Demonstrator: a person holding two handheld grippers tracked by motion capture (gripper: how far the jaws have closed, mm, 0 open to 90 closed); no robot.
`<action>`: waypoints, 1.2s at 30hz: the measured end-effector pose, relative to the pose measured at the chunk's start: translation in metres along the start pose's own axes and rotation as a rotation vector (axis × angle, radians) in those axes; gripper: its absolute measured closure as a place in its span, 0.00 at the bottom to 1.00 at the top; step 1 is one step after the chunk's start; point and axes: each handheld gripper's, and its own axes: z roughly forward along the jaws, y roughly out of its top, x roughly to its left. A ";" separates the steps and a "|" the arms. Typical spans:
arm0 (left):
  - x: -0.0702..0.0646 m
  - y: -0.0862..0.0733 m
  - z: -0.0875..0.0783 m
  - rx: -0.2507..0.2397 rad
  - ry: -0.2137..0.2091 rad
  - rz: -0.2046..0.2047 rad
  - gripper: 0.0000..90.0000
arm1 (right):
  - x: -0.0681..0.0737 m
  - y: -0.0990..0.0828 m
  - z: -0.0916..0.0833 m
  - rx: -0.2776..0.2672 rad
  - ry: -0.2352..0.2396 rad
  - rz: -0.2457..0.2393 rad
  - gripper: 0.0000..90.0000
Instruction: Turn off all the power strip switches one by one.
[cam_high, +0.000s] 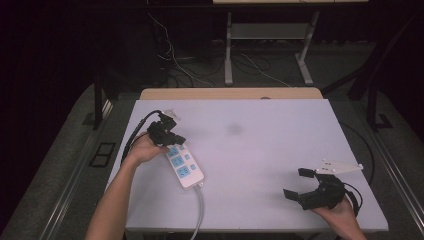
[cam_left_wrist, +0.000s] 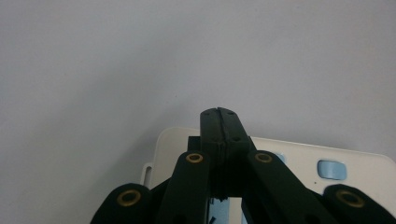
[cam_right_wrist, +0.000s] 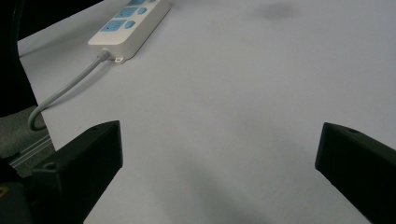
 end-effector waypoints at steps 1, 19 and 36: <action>0.001 0.000 0.001 0.007 0.004 0.003 0.99 | 0.000 0.000 0.000 0.000 0.000 -0.001 0.01; 0.002 -0.005 0.013 0.047 0.001 -0.005 0.99 | 0.000 0.000 0.000 0.003 -0.001 0.001 0.01; 0.001 -0.006 0.014 0.043 0.013 -0.047 1.00 | 0.001 0.000 0.002 0.010 0.003 -0.005 0.01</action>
